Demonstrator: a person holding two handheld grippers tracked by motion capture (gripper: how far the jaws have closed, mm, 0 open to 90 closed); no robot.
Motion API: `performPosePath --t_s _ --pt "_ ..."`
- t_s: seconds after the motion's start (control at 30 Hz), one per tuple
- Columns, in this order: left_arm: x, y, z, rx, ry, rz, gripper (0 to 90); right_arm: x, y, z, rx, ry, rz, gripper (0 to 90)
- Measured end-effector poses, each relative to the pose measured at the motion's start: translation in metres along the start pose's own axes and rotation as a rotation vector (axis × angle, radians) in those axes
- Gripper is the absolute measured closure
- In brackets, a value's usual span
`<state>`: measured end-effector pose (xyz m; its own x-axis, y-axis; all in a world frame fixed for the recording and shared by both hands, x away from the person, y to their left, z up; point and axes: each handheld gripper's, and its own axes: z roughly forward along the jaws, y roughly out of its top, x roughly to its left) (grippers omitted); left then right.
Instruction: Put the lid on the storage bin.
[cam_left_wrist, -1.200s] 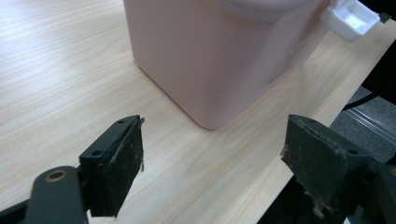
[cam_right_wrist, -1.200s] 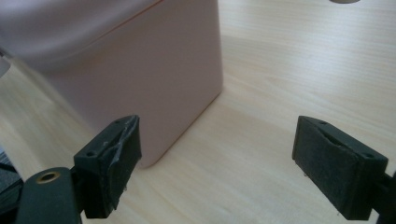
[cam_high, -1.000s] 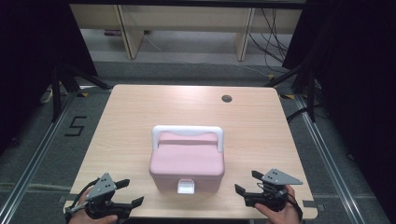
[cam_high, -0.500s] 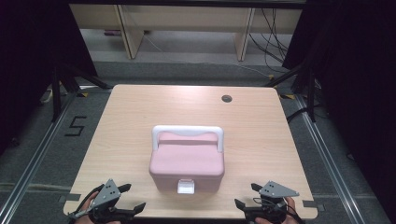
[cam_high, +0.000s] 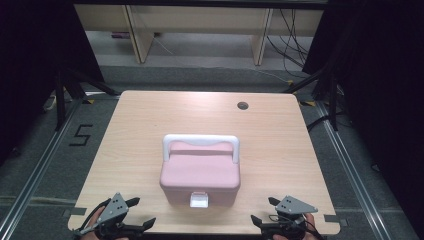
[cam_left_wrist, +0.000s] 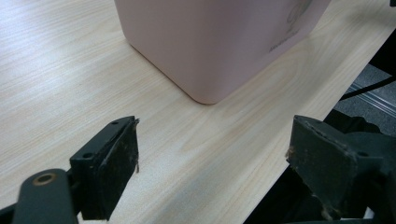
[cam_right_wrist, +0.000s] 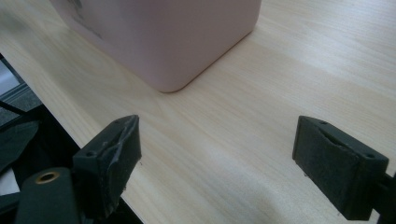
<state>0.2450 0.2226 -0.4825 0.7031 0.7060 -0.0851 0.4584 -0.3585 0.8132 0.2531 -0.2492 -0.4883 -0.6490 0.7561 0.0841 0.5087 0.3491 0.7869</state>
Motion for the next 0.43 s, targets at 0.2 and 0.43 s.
performPosePath --t_s 0.2,0.43 --pt "0.0004 -0.0004 0.0012 -0.005 -0.008 0.000 15.6 -0.0020 0.0003 0.0008 0.001 0.025 -0.011 16.3" --pt "0.0006 -0.0010 0.0016 -0.009 0.003 -0.011 15.6 -0.0018 0.0002 0.0003 -0.012 -0.005 -0.015 16.4"
